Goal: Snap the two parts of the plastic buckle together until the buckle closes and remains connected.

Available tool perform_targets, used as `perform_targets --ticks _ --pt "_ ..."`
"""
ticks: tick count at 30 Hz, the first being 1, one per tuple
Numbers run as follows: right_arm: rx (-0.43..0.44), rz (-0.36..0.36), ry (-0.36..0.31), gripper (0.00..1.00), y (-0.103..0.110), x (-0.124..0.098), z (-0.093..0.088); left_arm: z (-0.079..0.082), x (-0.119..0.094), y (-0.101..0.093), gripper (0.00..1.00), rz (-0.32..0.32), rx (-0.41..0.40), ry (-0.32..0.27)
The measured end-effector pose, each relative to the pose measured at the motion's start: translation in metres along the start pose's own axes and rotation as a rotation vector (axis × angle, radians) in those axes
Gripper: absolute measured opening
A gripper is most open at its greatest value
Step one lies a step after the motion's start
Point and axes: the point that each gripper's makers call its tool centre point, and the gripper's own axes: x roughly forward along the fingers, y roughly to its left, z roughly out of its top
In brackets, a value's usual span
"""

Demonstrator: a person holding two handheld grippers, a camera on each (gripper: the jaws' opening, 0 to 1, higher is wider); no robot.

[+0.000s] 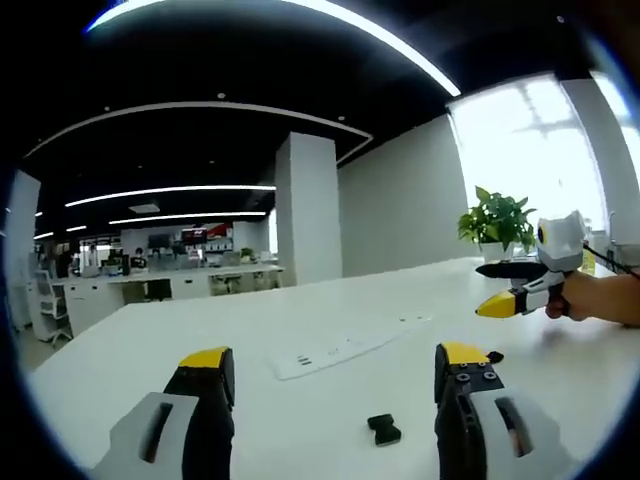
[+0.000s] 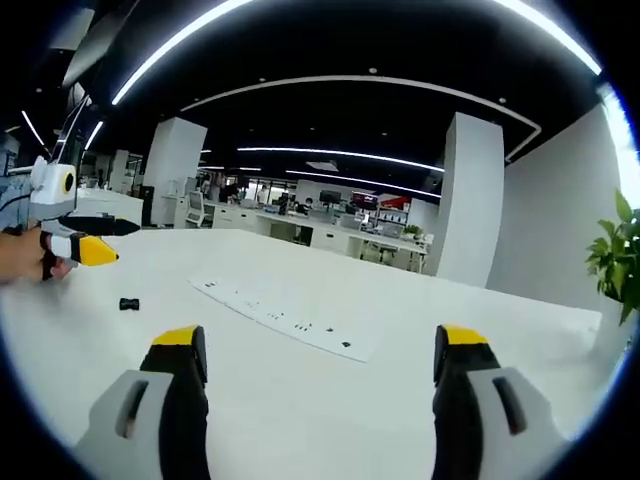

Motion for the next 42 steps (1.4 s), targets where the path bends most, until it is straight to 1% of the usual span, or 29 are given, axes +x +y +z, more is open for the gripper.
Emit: perform_targets --ticks 3,7,9,10,12,13,14,15,16,17,18,19,20,21,23,25,26,28,29,30,32,35,36,37,38,40,41,42 --pt "-0.013 0.017 0.012 0.93 0.005 0.004 -0.004 -0.004 -0.001 -0.001 0.84 -0.008 0.003 0.017" --pt "-0.014 0.041 0.023 0.92 0.012 0.001 -0.008 0.0 -0.006 -0.001 0.84 -0.011 -0.015 0.014" --pt "-0.018 0.05 0.013 0.91 0.013 -0.001 -0.004 -0.001 -0.007 0.001 0.84 -0.003 -0.002 0.019" --pt "-0.018 0.047 0.002 0.91 0.01 -0.001 0.0 -0.001 -0.007 0.004 0.83 0.006 -0.005 0.02" --pt "0.0 0.04 -0.017 0.9 0.005 0.0 0.007 0.0 -0.006 0.008 0.83 0.012 -0.037 0.018" --pt "0.004 0.036 -0.033 0.89 0.002 0.001 0.012 -0.001 -0.005 0.011 0.83 0.018 -0.068 0.013" --pt "-0.003 0.028 -0.039 0.89 -0.001 0.004 0.015 -0.002 -0.005 0.012 0.83 0.022 -0.069 0.014" --pt "-0.002 0.026 -0.039 0.88 -0.003 0.007 0.016 -0.006 -0.004 0.012 0.83 0.025 -0.059 0.024" --pt "0.008 0.032 -0.036 0.88 -0.003 0.01 0.017 -0.011 -0.004 0.016 0.82 0.037 -0.022 0.053" --pt "0.009 0.035 -0.034 0.88 -0.001 0.01 0.016 -0.007 -0.005 0.016 0.81 0.038 0.005 0.036" --pt "0.006 0.039 -0.03 0.88 0.001 0.009 0.015 -0.006 -0.006 0.014 0.81 0.027 -0.007 0.032" --pt "0.005 0.045 -0.025 0.88 0.003 0.008 0.013 -0.003 -0.006 0.012 0.82 0.01 -0.035 0.027" --pt "0.005 0.049 -0.022 0.88 0.005 0.007 0.011 0.003 -0.007 0.013 0.83 0.009 -0.039 0.011" --pt "0.006 0.049 -0.019 0.88 0.005 0.006 0.01 0.005 -0.006 0.011 0.83 0.007 -0.036 0.007" --pt "0.015 0.051 -0.019 0.88 0.005 0.006 0.009 0.008 0.003 0.013 0.82 0.016 -0.003 0.002" --pt "0.015 0.047 -0.02 0.88 0.004 0.003 0.008 0.01 0.01 0.011 0.81 0.008 -0.012 0.003" --pt "0.018 0.045 -0.023 0.87 0.002 0.002 0.008 0.009 0.014 0.009 0.81 0.002 -0.009 0.009" --pt "0.016 0.048 -0.023 0.86 0.0 0.0 0.007 0.007 0.014 0.0 0.81 -0.02 0.045 0.025" --pt "0.012 0.051 -0.024 0.86 -0.001 0.0 0.007 0.005 0.012 -0.004 0.81 -0.032 0.055 0.034" --pt "0.009 0.057 -0.022 0.86 0.0 0.0 0.007 0.004 0.011 -0.007 0.8 -0.041 0.056 0.046" --pt "0.006 0.063 -0.031 0.86 0.0 -0.001 0.008 0.004 0.006 -0.013 0.78 -0.068 0.034 0.069" --pt "0.006 0.08 -0.034 0.84 0.004 -0.001 0.009 0.002 0.002 -0.013 0.73 -0.064 0.039 0.103" --pt "0.0 0.086 -0.033 0.84 0.007 -0.001 0.009 -0.001 0.001 -0.013 0.72 -0.066 0.04 0.124" --pt "-0.002 0.095 -0.031 0.83 0.01 -0.001 0.008 -0.004 0.001 -0.012 0.72 -0.064 0.048 0.14" --pt "-0.004 0.108 -0.027 0.81 0.012 -0.002 0.008 -0.004 0.001 -0.012 0.73 -0.063 0.05 0.142" --pt "-0.014 0.111 -0.026 0.77 0.013 -0.005 0.009 -0.009 0.0 -0.009 0.74 -0.061 0.051 0.152" --pt "-0.012 0.117 -0.03 0.76 0.014 -0.007 0.01 -0.012 -0.001 -0.008 0.73 -0.061 0.048 0.166" --pt "-0.01 0.137 -0.029 0.75 0.016 -0.008 0.01 -0.018 -0.004 -0.007 0.7 -0.057 0.05 0.195"
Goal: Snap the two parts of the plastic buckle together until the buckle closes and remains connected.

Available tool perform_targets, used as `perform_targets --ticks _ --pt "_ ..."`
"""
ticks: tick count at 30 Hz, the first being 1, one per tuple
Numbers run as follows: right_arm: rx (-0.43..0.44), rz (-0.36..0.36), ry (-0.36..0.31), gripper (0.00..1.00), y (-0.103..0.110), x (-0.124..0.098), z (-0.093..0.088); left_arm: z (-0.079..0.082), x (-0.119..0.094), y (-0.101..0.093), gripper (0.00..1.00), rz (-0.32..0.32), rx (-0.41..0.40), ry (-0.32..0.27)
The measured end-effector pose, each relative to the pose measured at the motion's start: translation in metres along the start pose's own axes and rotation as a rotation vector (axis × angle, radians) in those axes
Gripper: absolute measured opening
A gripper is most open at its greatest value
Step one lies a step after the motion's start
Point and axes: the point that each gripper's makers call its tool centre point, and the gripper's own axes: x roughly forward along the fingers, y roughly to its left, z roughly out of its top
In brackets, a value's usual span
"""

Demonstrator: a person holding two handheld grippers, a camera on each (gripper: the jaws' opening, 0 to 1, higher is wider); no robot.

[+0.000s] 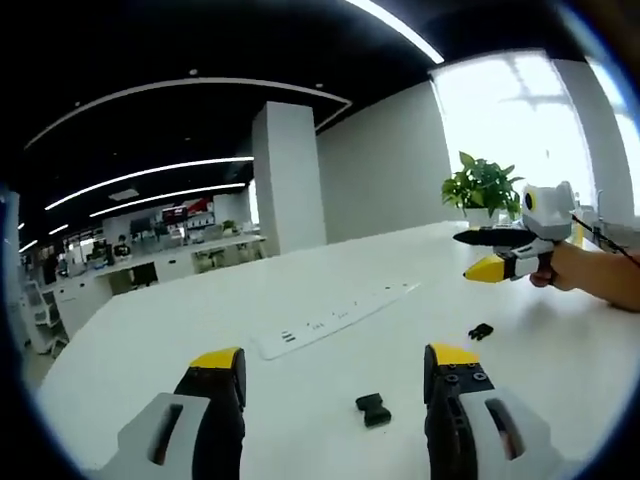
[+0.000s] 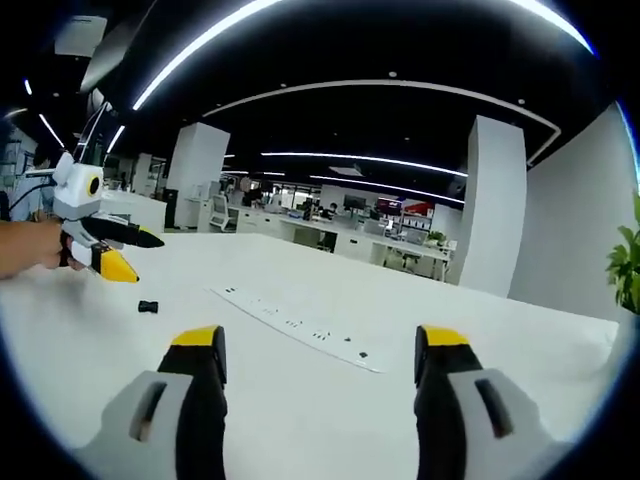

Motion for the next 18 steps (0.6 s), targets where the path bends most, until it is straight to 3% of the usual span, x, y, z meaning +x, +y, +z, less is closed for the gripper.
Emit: perform_targets --ticks 5,8,10,11,13,15,16,18 --pt "0.006 0.005 0.019 0.73 -0.002 -0.007 -0.008 -0.01 -0.003 0.002 0.71 0.023 -0.016 0.042" --pt "0.015 0.015 0.019 0.67 0.0 -0.009 -0.01 -0.015 -0.003 -0.003 0.69 0.026 0.03 0.062" --pt "0.016 0.031 0.029 0.59 0.003 -0.009 -0.012 -0.018 -0.002 -0.006 0.59 0.025 0.047 0.083" --pt "0.014 0.031 0.03 0.56 0.004 -0.009 -0.013 -0.019 -0.004 -0.009 0.49 0.015 0.075 0.084" --pt "0.018 0.053 0.038 0.55 0.008 -0.009 -0.015 -0.016 -0.008 -0.011 0.2 0.019 0.074 0.063" --pt "0.004 0.071 0.05 0.51 0.013 -0.009 -0.019 -0.011 -0.01 -0.013 0.11 0.031 0.056 0.028" --pt "-0.014 0.069 0.055 0.5 0.014 -0.009 -0.02 -0.005 -0.013 -0.017 0.05 0.009 0.078 -0.003" --pt "-0.015 0.069 0.048 0.5 0.017 -0.011 -0.02 0.004 -0.019 -0.016 0.0 0.033 0.017 -0.042"
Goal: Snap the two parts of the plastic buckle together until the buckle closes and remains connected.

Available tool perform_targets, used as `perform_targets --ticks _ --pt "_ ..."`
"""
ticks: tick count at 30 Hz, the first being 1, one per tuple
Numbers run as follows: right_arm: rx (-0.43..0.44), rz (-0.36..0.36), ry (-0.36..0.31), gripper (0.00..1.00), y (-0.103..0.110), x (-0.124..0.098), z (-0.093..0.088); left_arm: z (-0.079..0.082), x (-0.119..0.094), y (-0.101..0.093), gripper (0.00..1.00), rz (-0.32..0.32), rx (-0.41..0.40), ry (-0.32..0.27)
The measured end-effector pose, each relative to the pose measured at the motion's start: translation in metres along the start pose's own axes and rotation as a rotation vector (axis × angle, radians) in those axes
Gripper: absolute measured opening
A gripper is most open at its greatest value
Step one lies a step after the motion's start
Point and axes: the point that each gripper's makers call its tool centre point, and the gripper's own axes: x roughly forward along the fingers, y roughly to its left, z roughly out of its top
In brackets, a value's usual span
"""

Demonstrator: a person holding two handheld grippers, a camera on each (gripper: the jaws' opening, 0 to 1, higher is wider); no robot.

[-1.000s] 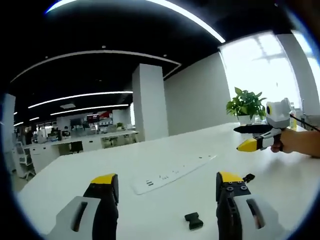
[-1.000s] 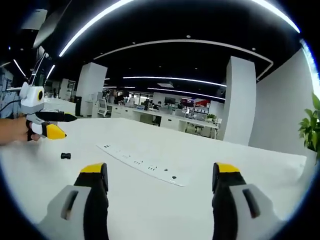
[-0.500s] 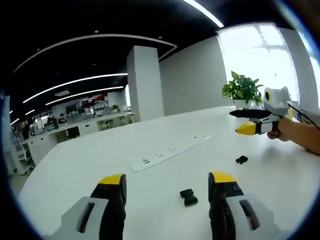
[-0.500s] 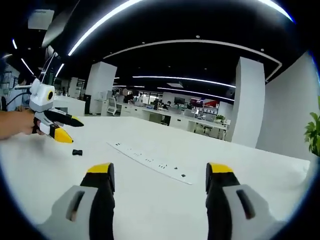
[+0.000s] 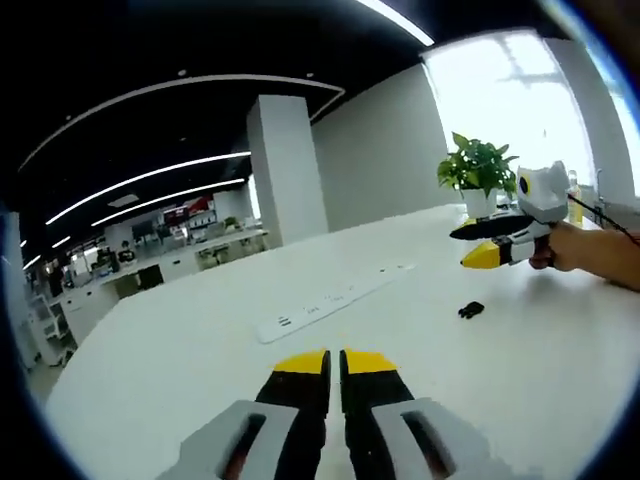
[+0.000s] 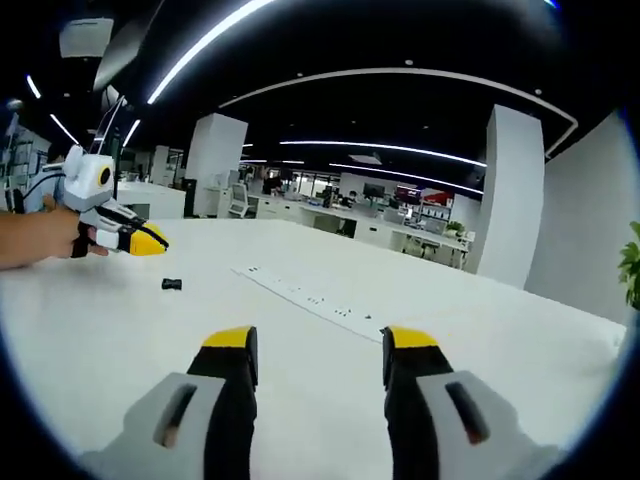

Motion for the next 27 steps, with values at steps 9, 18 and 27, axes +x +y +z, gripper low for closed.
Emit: perform_targets --ticks 9,18,27 --pt "-0.003 0.081 0.004 0.43 0.026 -0.002 0.002 -0.026 0.0 -0.016 0.13 -0.048 -0.084 0.129" --pt "-0.027 0.237 0.114 0.32 0.06 0.001 -0.019 -0.036 0.003 -0.024 0.22 -0.052 -0.044 0.177" --pt "0.026 0.304 0.15 0.29 0.07 -0.002 -0.026 -0.042 0.008 -0.018 0.23 -0.028 -0.07 0.199"
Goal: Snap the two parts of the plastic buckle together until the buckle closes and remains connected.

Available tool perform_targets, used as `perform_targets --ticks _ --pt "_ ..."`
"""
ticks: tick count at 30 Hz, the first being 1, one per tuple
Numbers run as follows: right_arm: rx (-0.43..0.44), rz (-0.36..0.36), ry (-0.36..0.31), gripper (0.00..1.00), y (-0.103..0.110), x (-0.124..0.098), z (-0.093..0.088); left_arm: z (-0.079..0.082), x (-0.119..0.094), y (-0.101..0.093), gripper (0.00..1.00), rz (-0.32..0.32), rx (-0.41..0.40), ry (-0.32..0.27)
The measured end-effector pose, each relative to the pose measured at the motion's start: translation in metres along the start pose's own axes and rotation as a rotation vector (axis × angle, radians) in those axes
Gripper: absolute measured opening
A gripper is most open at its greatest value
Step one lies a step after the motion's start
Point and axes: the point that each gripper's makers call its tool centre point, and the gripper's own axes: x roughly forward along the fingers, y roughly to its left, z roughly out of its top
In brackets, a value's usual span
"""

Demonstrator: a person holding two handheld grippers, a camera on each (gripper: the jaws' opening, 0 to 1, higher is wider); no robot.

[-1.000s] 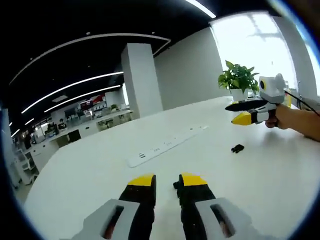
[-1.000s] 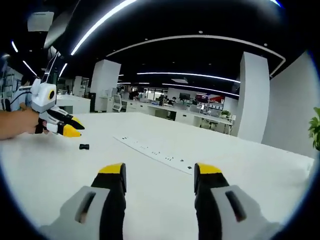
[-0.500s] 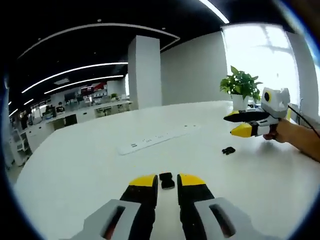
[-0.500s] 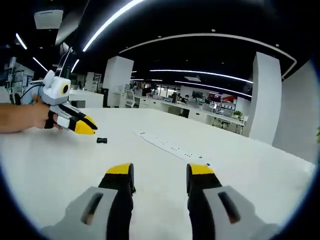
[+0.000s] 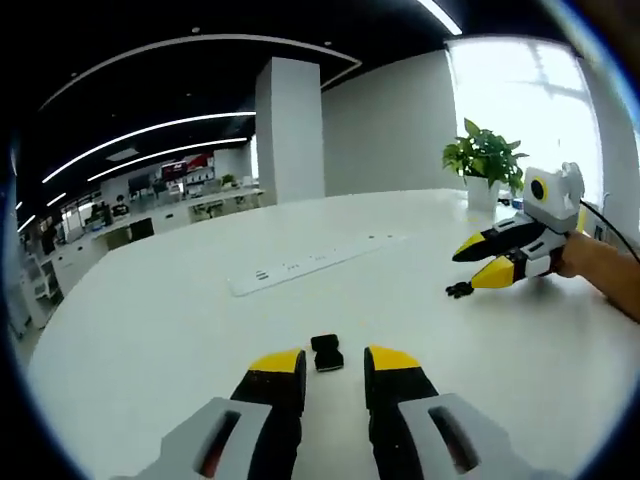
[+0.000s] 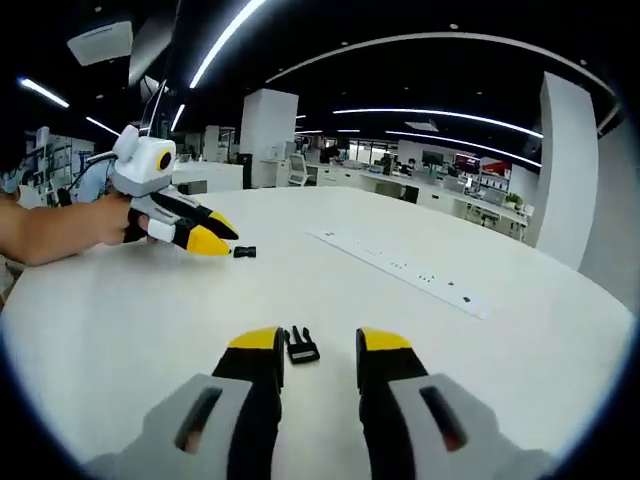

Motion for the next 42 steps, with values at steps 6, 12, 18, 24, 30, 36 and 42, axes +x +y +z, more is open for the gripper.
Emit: perform_targets --ticks 6,12,18,24,30,36,42 --pt "-0.009 0.01 0.011 0.19 0.004 -0.004 0.0 -0.003 0.004 -0.001 0.23 -0.004 -0.001 0.015" --pt "-0.042 0.017 0.023 0.24 0.008 -0.005 -0.002 -0.008 0.008 0.004 0.22 -0.003 -0.024 0.026" --pt "-0.049 0.035 0.038 0.26 0.007 -0.001 -0.006 -0.008 0.01 0.007 0.21 -0.005 -0.025 0.029" --pt "-0.039 0.061 0.054 0.22 0.01 0.005 -0.009 -0.01 0.012 0.006 0.22 -0.009 -0.02 0.033" --pt "-0.03 0.066 0.06 0.15 0.01 0.003 -0.009 -0.012 0.013 0.005 0.2 -0.011 -0.027 0.039" --pt "-0.029 0.072 0.061 0.13 0.011 0.003 -0.01 -0.012 0.013 0.009 0.17 -0.012 -0.028 0.04" --pt "-0.032 0.066 0.06 0.15 0.015 0.002 -0.008 -0.012 0.014 0.007 0.2 -0.021 -0.021 0.037"
